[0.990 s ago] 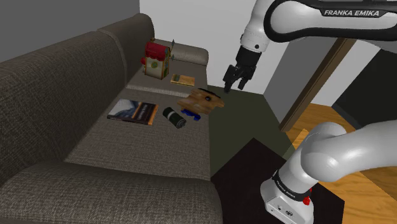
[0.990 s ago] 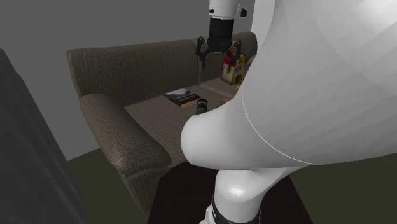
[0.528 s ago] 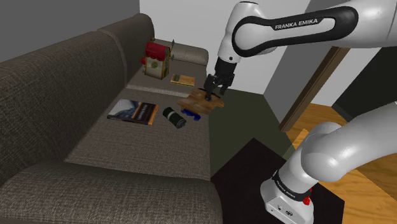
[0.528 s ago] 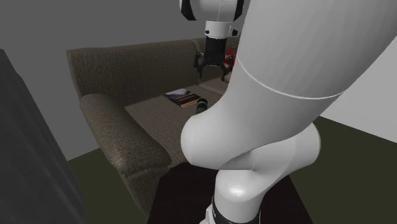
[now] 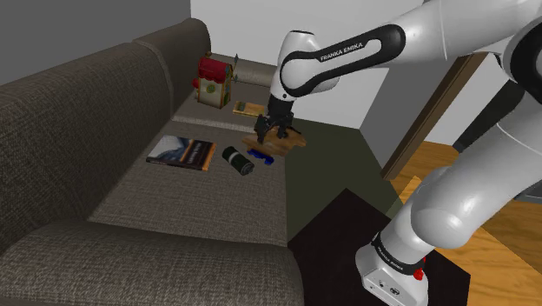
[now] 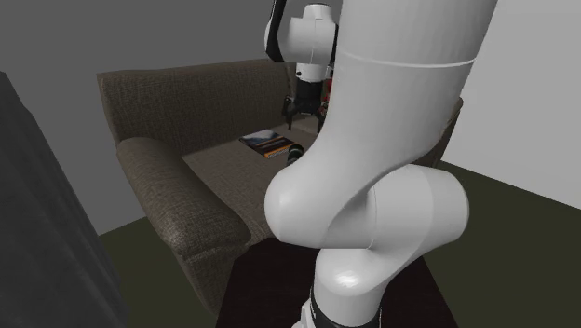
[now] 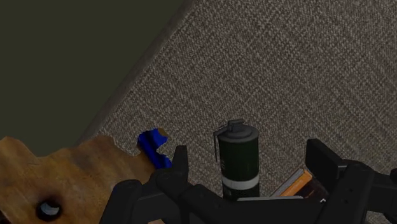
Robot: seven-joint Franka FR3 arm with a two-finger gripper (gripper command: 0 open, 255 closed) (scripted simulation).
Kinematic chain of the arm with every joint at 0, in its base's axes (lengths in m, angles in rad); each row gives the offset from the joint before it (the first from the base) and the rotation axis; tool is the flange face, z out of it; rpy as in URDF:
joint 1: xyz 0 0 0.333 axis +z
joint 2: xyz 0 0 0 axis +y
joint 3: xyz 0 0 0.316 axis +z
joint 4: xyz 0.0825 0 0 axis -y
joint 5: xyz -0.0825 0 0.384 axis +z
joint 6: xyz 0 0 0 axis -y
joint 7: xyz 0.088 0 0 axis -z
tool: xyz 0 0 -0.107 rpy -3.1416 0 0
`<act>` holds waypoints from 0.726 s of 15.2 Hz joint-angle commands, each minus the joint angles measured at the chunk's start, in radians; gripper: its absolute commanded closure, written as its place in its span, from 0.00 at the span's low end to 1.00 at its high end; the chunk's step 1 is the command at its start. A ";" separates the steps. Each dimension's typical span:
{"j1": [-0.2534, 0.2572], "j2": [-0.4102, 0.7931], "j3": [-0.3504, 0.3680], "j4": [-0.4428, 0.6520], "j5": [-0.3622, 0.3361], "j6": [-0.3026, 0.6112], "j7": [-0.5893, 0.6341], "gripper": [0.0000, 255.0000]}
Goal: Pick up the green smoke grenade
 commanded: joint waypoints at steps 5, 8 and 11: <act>0.005 0.242 0.005 0.133 0.002 0.103 -0.013 0.00; 0.009 0.362 0.008 0.218 -0.001 0.134 -0.016 0.00; 0.014 0.482 0.010 0.315 -0.004 0.153 -0.018 0.00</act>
